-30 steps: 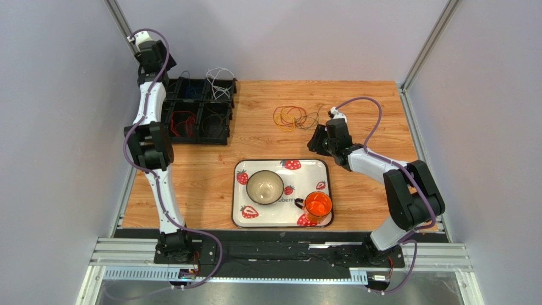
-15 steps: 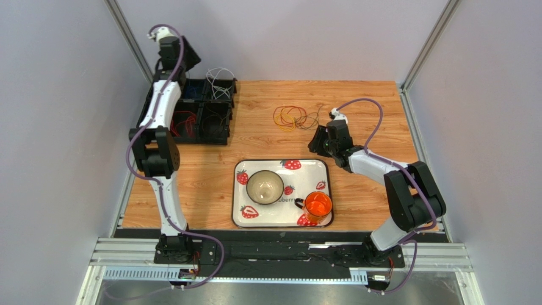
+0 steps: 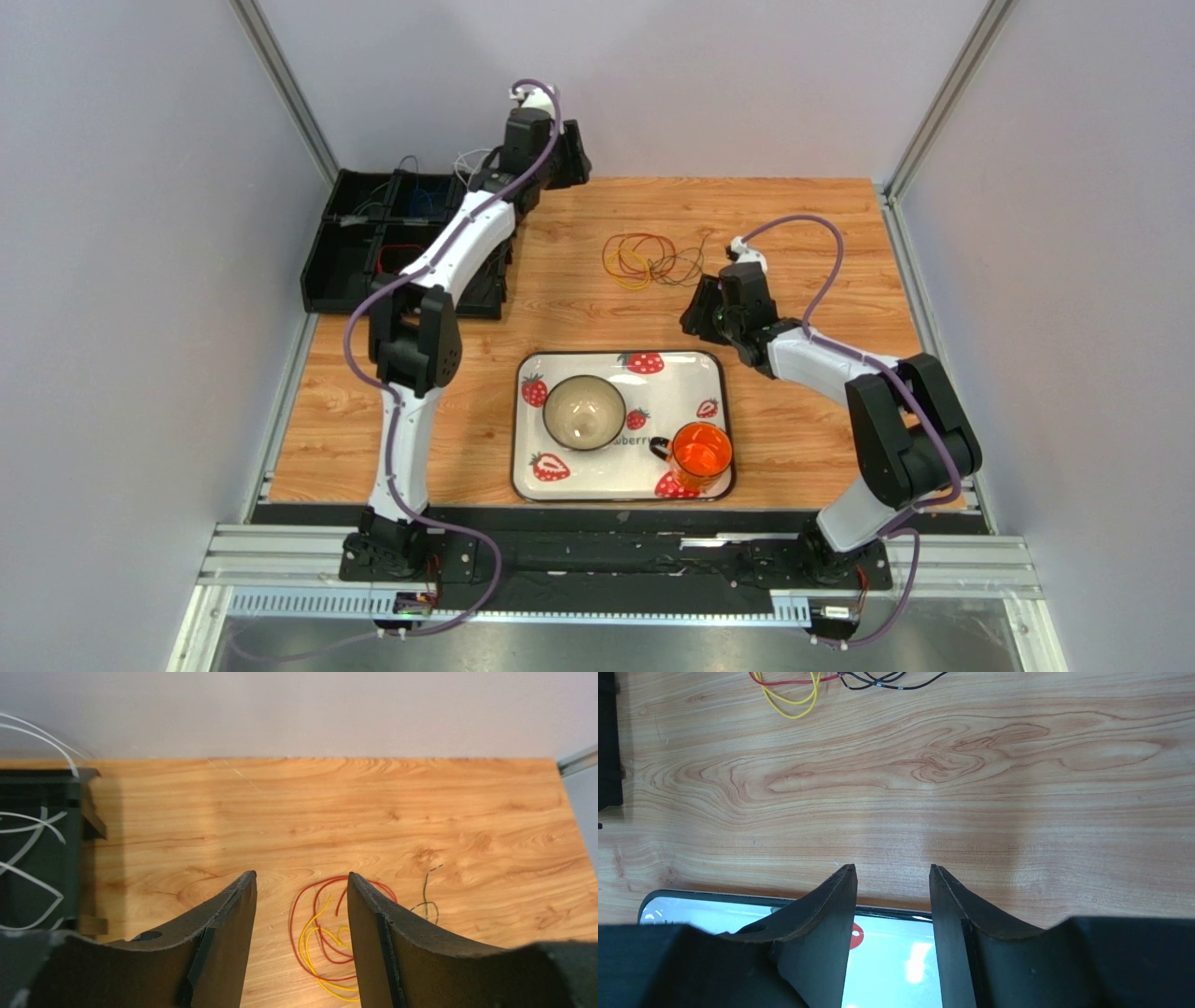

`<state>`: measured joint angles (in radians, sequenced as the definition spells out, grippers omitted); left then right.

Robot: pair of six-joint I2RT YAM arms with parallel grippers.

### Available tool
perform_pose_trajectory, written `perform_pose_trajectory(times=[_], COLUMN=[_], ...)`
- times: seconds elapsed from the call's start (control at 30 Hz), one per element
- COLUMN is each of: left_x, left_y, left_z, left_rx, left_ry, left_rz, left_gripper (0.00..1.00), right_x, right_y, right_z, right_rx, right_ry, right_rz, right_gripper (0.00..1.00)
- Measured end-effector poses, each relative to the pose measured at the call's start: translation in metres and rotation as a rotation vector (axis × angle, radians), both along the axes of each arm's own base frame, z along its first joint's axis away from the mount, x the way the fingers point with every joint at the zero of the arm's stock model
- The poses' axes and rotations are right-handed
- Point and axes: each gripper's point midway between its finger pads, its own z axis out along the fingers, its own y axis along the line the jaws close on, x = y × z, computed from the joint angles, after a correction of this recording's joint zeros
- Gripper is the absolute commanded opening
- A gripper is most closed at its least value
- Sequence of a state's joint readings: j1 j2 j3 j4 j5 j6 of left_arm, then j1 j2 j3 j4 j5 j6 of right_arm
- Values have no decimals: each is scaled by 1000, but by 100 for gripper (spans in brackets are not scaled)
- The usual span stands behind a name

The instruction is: Untangle the cables

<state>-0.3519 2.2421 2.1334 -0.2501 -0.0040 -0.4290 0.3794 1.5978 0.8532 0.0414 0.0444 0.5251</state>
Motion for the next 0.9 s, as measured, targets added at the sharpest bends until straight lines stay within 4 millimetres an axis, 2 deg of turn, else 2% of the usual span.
perform_pose_trajectory(times=[0.1,0.2,0.27,0.37,0.47,0.7,0.9], left_x=[6,9,11,13,4,-5,-14], left_y=[-10,-18,-24,-31,-34,-43,-42], left_z=[-41,-92,-117,-139,-149,-152,-155], left_rx=[15,32,40,46,47,50,157], left_ry=[58,147,198,243,287,306,320], left_rz=[-37,-87,-124,-163,-185,-219,-216], left_gripper=[54,51,50,50,50,50,48], right_x=[3,4,6,6,4,5,6], right_y=[1,2,2,2,1,1,2], right_z=[2,4,4,1,-1,-3,-2], right_rx=[1,0,-2,-7,-12,-17,-16], right_ry=[-3,-2,1,10,21,31,28], right_rz=[0,-1,-1,-2,-2,-2,-2], right_gripper=[46,46,46,46,45,45,45])
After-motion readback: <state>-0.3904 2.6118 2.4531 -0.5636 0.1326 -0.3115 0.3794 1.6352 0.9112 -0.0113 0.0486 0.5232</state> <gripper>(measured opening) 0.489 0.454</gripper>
